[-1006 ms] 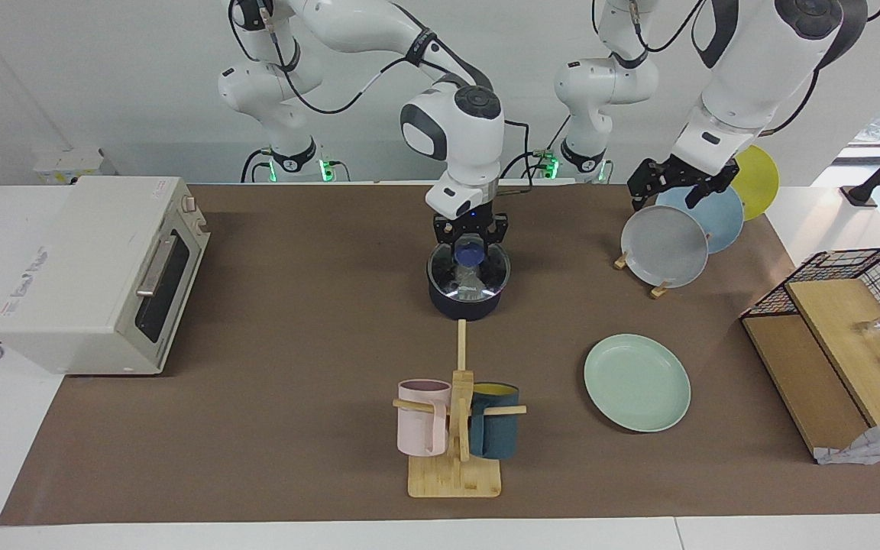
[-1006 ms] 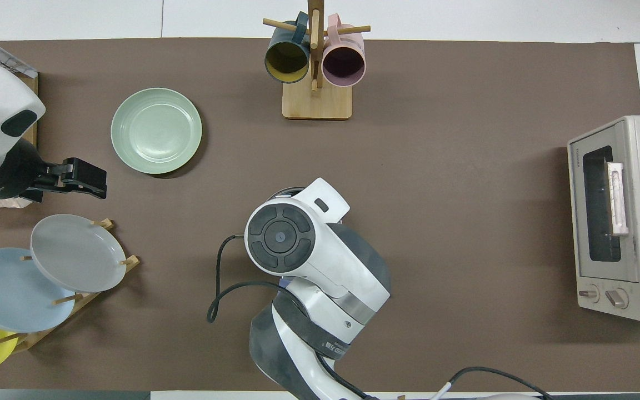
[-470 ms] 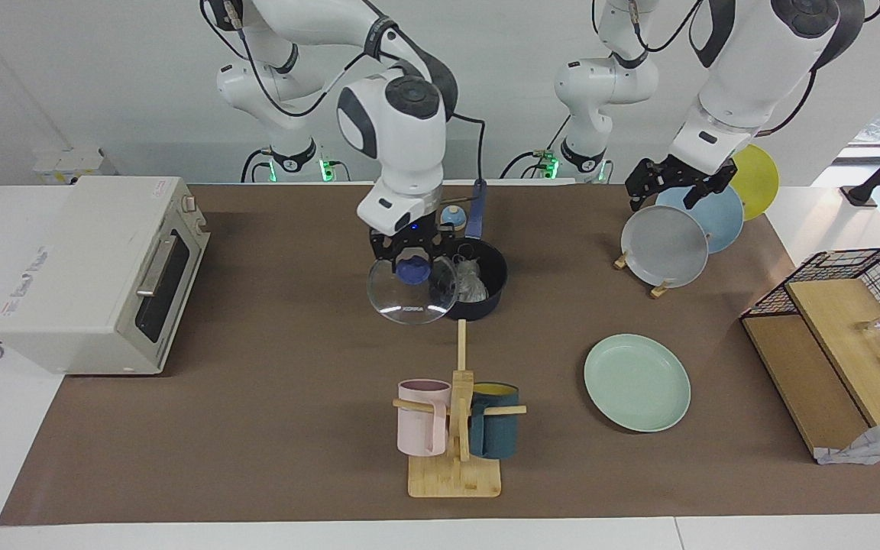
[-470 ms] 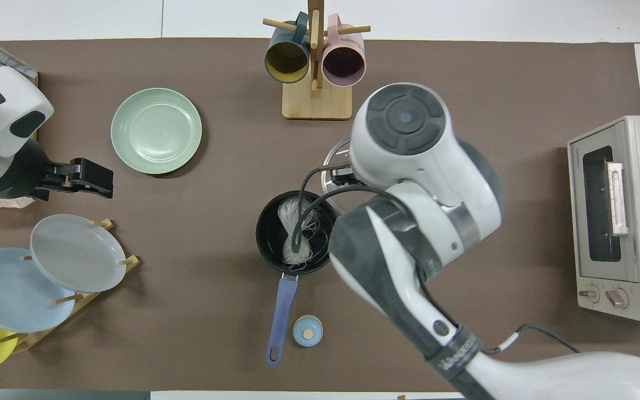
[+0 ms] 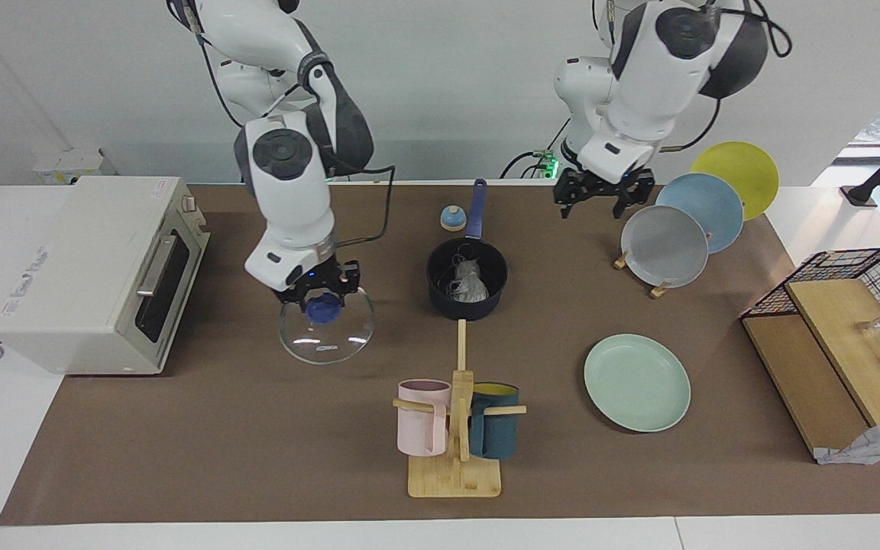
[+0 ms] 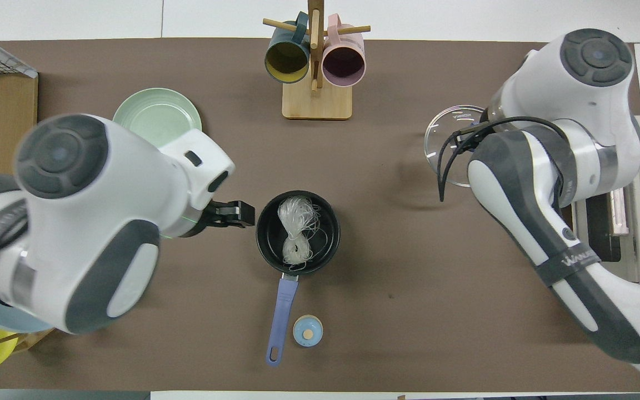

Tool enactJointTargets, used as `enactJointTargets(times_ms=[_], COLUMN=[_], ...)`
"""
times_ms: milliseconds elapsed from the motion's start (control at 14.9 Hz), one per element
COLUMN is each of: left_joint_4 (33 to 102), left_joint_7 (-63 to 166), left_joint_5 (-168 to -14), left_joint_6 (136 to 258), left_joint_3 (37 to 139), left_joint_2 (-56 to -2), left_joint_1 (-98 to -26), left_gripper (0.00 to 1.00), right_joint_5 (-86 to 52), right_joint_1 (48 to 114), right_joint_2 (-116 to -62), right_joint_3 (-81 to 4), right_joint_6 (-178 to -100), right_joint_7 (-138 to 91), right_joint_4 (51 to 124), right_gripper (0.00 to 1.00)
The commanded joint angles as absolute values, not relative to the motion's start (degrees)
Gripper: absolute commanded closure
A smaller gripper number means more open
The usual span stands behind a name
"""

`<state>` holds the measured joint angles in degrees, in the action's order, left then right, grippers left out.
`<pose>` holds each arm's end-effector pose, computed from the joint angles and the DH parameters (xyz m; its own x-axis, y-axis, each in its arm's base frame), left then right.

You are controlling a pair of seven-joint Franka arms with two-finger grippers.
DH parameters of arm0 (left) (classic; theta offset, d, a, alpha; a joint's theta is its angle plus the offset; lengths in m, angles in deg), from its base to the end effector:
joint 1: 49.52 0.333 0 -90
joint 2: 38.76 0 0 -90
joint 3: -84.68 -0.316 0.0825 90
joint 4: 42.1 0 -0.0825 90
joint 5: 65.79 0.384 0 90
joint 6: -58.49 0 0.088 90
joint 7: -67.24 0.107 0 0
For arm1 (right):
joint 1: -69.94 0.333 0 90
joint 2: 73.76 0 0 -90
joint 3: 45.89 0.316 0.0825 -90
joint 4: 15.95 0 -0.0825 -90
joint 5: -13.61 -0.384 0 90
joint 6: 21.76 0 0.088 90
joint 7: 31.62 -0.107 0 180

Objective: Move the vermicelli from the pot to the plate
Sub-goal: 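Lift the lid off the pot with the right gripper while the left gripper approaches, then hold the lid aside with the right gripper while the left gripper grasps vermicelli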

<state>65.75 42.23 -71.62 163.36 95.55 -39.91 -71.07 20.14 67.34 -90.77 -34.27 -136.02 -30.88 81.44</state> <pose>0.4615 -0.3036 0.5097 0.9922 -0.1035 -0.0699 -0.0986 -0.9926 0.0706 0.6372 0.0830 0.4238 0.9784 0.2068 0.0030 0.2064 -0.9774 0.0452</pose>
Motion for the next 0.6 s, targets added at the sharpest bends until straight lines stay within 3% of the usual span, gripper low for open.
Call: enactJointTargets(times_ms=[0,201,537], left_joint_4=[71.5,74.8,74.6], left_joint_7=[37.6,33.4,33.4], left_joint_5=[-72.5,-72.5,-72.5], left_joint_6=[174.1,182.8,186.6], left_joint_3=[94.4,94.4,94.4], left_joint_2=[-35.4,-32.5,-29.0], left_joint_1=[-78.0,-81.0,-81.2], left_gripper=[0.00,0.00,0.00], right_joint_5=[20.6,20.6,19.9], right_joint_1=[65.9,63.7,63.7], right_joint_2=[-87.0,-85.2,-85.7], right_joint_3=[-33.3,-33.3,-33.2], right_joint_6=[-142.9,-150.1,-151.7], right_joint_7=[-30.1,-30.0,-30.8], right_joint_4=[91.0,98.1,100.7], right_gripper=[0.66,0.66,0.65])
